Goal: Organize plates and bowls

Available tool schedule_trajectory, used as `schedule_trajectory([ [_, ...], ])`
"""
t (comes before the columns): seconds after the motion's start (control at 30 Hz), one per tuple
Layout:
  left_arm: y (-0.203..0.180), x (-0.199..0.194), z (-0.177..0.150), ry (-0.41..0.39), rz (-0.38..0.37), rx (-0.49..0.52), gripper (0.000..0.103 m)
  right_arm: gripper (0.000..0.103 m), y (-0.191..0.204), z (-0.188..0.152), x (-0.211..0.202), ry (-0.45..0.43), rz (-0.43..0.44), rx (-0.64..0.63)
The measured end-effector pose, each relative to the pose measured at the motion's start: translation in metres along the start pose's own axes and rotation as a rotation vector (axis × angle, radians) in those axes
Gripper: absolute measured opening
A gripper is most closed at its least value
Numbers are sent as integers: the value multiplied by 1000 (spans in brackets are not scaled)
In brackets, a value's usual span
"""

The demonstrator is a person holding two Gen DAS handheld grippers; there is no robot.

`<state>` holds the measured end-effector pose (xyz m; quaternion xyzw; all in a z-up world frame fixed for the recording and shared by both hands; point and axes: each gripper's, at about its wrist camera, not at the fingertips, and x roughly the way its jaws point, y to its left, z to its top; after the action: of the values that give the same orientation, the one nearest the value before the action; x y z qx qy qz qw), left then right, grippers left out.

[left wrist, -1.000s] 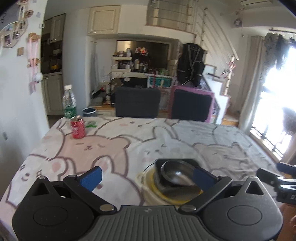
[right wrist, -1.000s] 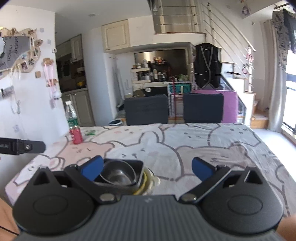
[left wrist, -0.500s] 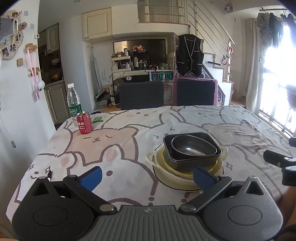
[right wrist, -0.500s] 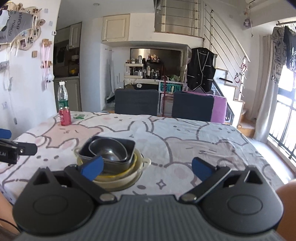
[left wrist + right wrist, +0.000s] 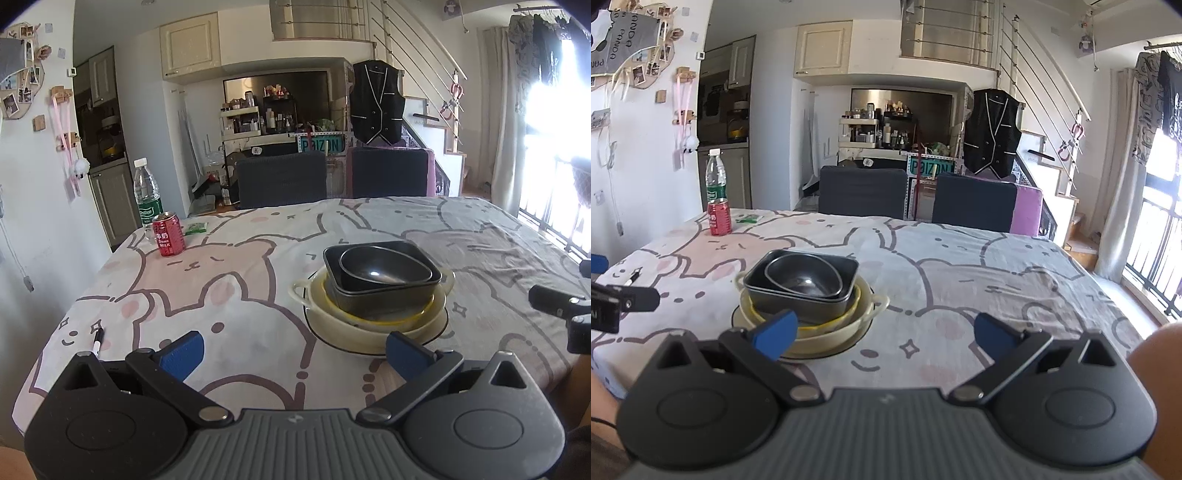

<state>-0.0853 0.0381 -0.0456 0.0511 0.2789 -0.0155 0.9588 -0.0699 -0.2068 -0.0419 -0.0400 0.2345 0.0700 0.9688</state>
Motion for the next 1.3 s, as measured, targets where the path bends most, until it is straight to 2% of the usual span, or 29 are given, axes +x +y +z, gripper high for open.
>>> schedule_trajectory([
  [1.3,-6,-3,-2,-19,-4,10,103,103,7,-7,0,-15,5,20],
])
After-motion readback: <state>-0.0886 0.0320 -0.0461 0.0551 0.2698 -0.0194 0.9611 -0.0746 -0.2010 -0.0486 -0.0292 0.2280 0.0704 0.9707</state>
